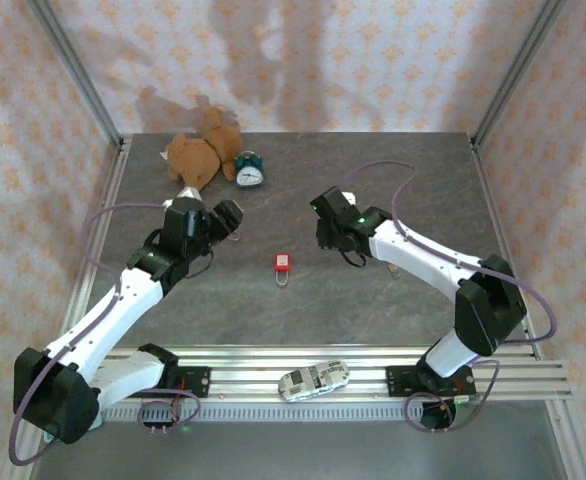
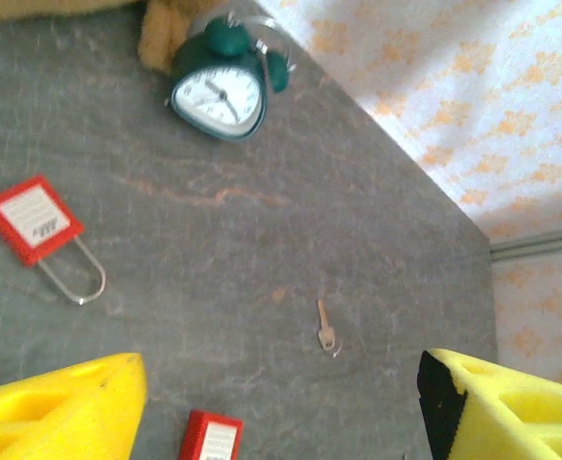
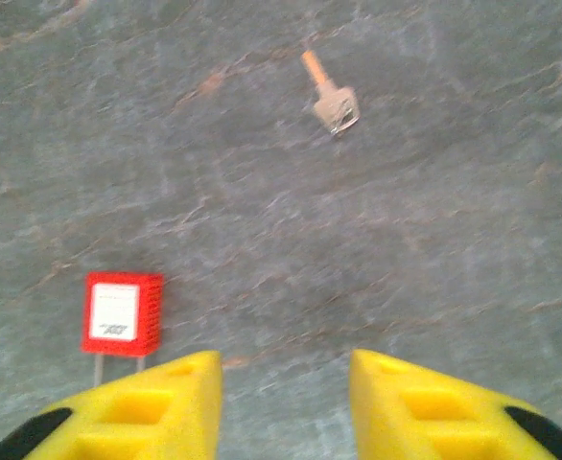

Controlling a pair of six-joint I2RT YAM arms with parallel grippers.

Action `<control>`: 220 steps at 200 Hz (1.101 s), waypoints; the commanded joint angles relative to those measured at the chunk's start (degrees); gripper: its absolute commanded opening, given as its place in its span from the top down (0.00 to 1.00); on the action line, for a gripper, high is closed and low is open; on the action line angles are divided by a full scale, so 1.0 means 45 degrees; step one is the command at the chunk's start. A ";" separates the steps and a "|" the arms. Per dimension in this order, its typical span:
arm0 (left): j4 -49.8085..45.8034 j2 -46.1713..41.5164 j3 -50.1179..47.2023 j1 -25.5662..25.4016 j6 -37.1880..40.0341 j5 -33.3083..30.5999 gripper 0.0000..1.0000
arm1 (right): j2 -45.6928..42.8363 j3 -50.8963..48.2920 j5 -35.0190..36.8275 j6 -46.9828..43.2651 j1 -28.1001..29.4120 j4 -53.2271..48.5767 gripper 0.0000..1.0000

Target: Unlock with the key

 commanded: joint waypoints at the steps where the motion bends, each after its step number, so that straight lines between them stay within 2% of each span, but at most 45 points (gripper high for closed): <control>1: 0.0228 -0.0533 -0.0842 -0.0016 -0.0245 0.0735 0.24 | 0.0437 0.0256 0.0919 0.0556 -0.0182 0.0163 0.74; 40: -0.0269 -0.1841 -0.2114 -0.0001 -0.0340 0.0808 0.25 | 0.2129 0.1083 0.0308 0.1116 -0.0842 0.0787 0.77; 82: -0.0690 -0.2789 -0.2718 -0.0020 -0.0415 0.0720 0.25 | 0.4125 0.2776 0.0390 0.0673 -0.1027 0.0341 0.74; 143: 0.0124 -0.2389 -0.2821 -0.0021 -0.0673 0.1521 0.25 | 0.5856 0.4096 0.0551 0.0989 -0.1337 -0.0332 0.76; 220: 0.0164 -0.2327 -0.2751 -0.0021 -0.0767 0.1717 0.24 | 0.6507 0.4636 0.0298 0.0860 -0.1482 -0.0564 0.77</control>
